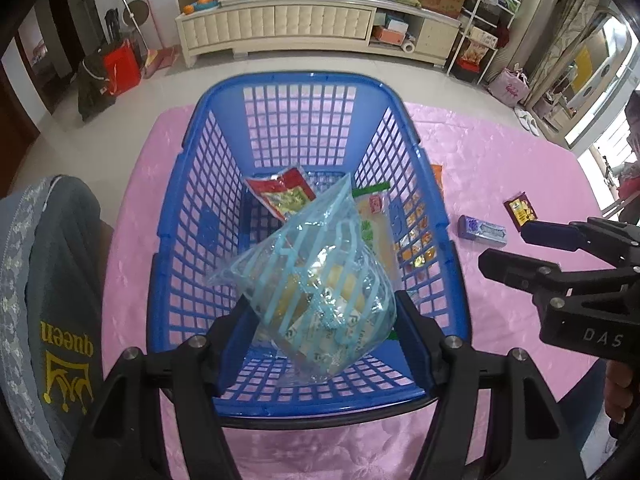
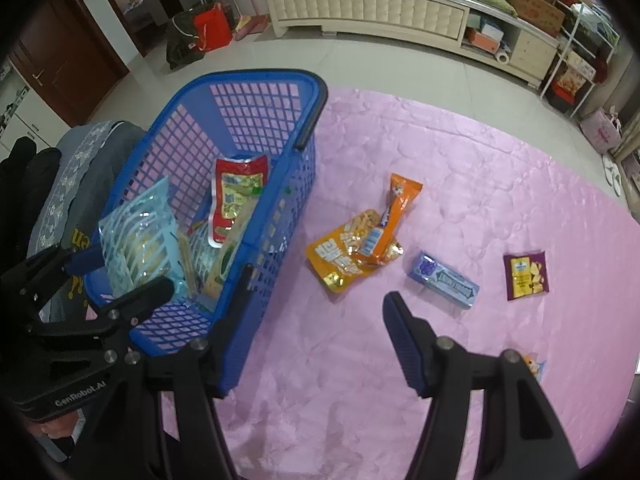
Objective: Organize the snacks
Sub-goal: 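Lower the light-blue striped bag into the basket and open the left tool, then move both tools back over the remaining snacks on the table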
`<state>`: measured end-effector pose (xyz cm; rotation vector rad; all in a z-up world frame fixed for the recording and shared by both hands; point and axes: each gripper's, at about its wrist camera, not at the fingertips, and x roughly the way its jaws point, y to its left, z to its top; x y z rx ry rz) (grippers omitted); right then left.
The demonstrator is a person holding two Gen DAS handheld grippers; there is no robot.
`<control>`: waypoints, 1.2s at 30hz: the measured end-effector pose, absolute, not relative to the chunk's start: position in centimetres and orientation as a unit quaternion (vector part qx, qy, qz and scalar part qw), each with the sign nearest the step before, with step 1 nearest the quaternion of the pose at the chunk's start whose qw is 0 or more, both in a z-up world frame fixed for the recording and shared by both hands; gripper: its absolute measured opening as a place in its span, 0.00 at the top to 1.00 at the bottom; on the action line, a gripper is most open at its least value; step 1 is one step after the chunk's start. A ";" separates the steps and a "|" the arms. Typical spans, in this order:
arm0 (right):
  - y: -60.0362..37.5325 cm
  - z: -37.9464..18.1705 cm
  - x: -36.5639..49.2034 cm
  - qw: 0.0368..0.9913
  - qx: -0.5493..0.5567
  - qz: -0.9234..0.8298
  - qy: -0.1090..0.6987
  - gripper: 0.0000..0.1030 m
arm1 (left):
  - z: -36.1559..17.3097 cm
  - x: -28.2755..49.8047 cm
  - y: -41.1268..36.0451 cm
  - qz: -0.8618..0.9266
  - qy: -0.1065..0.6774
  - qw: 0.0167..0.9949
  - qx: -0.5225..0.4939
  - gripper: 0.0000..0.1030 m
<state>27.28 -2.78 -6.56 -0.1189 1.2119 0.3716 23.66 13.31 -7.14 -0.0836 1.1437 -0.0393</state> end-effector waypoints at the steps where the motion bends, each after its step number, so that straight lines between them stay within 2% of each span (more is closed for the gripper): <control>1: -2.8 -6.6 27.3 0.804 -0.055 0.174 0.566 0.34 | -7.3 23.6 13.4 -0.019 0.543 0.839 -0.040 0.37; 9: -2.2 -6.1 26.1 0.807 -0.070 0.177 0.559 0.34 | -6.7 22.1 14.4 -0.006 0.540 0.839 -0.073 0.31; 17: -3.5 -3.6 24.0 0.815 -0.038 0.190 0.546 0.34 | -3.2 19.0 13.7 -0.011 0.496 0.866 -0.052 0.31; 19: -4.2 -2.6 23.0 0.820 -0.021 0.197 0.536 0.34 | -2.2 17.8 13.2 -0.018 0.481 0.875 -0.044 0.24; 20: -4.6 -2.0 22.3 0.826 -0.017 0.200 0.527 0.34 | -1.7 17.1 12.9 -0.021 0.473 0.880 -0.040 0.23; 28: -5.9 1.1 18.1 0.851 -0.047 0.219 0.475 0.34 | 0.8 14.2 10.1 -0.040 0.444 0.895 -0.021 0.23; 36: -9.9 2.3 15.3 0.860 -0.041 0.210 0.463 0.31 | 2.0 12.9 6.1 -0.073 0.432 0.899 -0.009 0.22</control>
